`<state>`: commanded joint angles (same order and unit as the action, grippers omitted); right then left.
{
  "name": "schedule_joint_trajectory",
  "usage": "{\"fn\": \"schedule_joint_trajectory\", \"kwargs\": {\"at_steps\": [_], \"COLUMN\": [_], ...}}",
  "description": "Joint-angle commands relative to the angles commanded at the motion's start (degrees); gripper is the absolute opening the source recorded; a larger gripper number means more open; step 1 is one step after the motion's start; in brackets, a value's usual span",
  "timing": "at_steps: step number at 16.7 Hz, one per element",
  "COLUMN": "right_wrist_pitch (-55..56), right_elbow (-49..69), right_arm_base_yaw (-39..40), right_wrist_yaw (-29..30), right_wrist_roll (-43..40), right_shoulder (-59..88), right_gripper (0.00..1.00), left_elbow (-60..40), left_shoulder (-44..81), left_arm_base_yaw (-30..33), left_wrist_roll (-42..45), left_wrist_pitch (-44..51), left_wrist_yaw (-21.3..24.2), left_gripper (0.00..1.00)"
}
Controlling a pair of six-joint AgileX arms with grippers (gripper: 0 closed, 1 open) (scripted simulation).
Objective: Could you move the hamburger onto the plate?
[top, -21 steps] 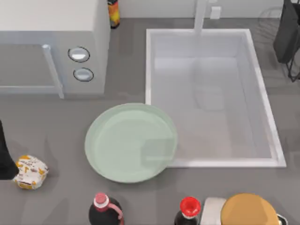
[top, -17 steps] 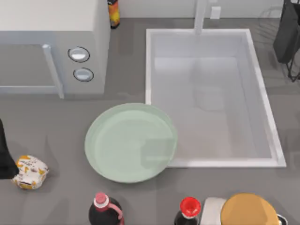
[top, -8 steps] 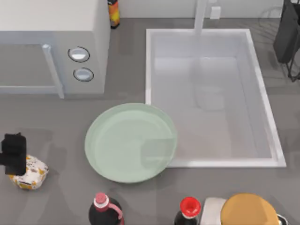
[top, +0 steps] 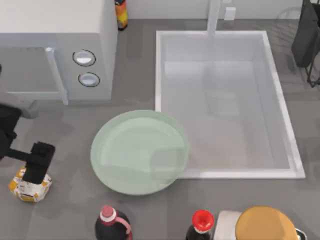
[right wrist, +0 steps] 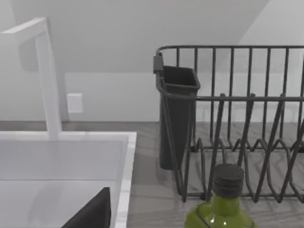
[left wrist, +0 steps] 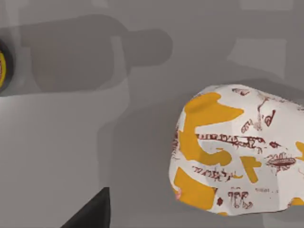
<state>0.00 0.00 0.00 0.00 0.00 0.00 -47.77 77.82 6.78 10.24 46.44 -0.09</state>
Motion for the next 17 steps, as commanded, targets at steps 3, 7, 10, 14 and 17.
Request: {"fn": "schedule_joint_trajectory", "kwargs": {"at_steps": [3, 7, 10, 14, 17], "right_wrist_pitch": [0.0, 0.0, 0.0, 0.0, 0.0], "right_elbow": [0.0, 0.0, 0.0, 0.0, 0.0], "right_arm_base_yaw": [0.0, 0.0, 0.0, 0.0, 0.0], "right_wrist_yaw": [0.0, 0.0, 0.0, 0.0, 0.0], "right_wrist_roll": [0.0, 0.0, 0.0, 0.0, 0.0], "right_shoulder": [0.0, 0.0, 0.0, 0.0, 0.0], "right_gripper": [1.0, 1.0, 1.0, 1.0, 1.0], "left_elbow": [-5.54, -8.11, -8.11, -6.64, -3.33], "left_shoulder": [9.4, 13.5, 13.5, 14.65, 18.3], "left_arm_base_yaw": [0.79, 1.15, 1.15, 0.98, 1.01], "left_wrist_roll": [1.19, 1.74, 1.74, 1.84, 1.95], "left_wrist_pitch": [5.39, 7.89, 7.89, 5.47, -2.0], "left_wrist_yaw": [-0.01, -0.01, -0.01, -0.02, -0.01], "left_gripper": [1.0, 1.0, 1.0, 1.0, 1.0]}}
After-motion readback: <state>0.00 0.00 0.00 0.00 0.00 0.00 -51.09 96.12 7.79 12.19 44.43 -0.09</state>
